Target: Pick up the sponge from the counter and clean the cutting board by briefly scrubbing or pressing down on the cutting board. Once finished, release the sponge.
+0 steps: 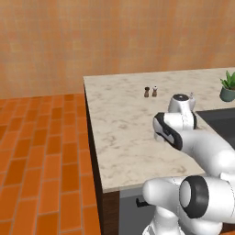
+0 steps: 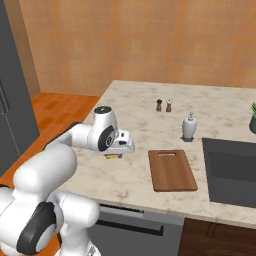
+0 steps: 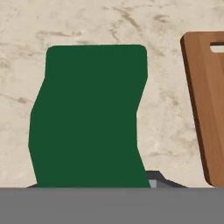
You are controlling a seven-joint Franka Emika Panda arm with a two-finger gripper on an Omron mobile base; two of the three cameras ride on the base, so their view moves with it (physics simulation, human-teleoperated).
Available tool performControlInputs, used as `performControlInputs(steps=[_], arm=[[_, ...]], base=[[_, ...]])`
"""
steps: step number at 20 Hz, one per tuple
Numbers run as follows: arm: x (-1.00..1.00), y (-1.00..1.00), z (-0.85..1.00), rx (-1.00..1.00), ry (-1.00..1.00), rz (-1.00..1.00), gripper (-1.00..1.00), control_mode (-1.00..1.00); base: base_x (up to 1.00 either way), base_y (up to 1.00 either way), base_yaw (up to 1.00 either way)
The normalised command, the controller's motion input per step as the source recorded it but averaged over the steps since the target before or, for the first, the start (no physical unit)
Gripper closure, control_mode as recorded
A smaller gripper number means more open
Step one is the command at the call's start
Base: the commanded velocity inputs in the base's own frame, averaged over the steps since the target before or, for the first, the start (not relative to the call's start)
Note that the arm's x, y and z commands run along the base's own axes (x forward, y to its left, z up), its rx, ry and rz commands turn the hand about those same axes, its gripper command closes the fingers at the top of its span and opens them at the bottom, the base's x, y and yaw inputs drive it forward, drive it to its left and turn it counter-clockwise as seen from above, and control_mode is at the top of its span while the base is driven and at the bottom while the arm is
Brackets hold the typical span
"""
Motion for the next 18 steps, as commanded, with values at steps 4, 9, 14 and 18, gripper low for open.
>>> performControlInputs(steps=[4, 9, 14, 18], arm=[[0.0, 0.06, -0.71, 0.01, 0.07, 0.03, 1.0, -1.0], [0.0, 0.07, -0.76, 0.0, 0.07, 0.03, 1.0, -1.0], [0.0, 0.0, -0.78, 0.0, 0.03, 0.05, 1.0, -1.0], [0.0, 0.0, -0.76, 0.0, 0.0, 0.04, 1.0, -1.0]], base=[[0.0, 0.0, 0.0], [0.0, 0.0, 0.0], [0.0, 0.0, 0.0], [0.0, 0.0, 0.0]])
